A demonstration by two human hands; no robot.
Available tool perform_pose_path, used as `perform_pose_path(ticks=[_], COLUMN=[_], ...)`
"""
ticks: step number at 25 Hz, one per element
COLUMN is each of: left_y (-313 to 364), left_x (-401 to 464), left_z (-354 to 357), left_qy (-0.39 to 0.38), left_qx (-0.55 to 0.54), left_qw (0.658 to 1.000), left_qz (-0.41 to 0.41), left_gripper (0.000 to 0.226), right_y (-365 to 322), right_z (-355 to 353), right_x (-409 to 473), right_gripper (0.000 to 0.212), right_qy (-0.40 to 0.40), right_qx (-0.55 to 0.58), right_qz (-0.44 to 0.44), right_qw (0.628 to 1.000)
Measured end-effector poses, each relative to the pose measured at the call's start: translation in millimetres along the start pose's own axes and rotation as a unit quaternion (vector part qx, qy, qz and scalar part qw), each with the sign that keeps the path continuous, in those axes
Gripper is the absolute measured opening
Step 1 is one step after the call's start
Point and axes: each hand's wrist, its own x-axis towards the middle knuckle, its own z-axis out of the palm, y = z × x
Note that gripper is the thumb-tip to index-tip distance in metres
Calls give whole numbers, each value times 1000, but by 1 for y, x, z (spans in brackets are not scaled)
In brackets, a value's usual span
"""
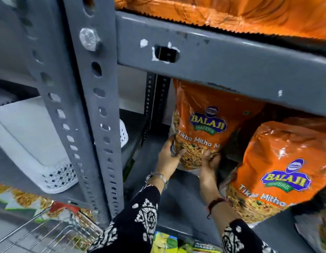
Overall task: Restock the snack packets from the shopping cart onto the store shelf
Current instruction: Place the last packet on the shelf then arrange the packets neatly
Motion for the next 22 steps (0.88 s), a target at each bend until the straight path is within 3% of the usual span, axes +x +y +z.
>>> perform_pose_path(ticks=[5, 17, 19, 22], left_y=[2, 5, 5, 8], left_x=[2, -5, -10, -32], left_z=[-13, -9, -7, 1], left_qy=[21, 49, 75, 146], left_qx=[2, -2, 41, 74], left_qw=[1000, 999, 996, 984], left_qz=[18, 8, 6, 65], left_gripper=[48, 53, 55, 54], right_y=[-1, -14, -20, -24], right_z=[0, -3, -5, -22], right_x=[-5, -8, -17, -55], right_gripper=[71, 74, 76, 67], right_qy=[-103, -148, -139, -161], right_qx=[-28, -46, -75, -77], right_qz=[0, -7, -8, -89], right_qw=[994, 988, 987, 980])
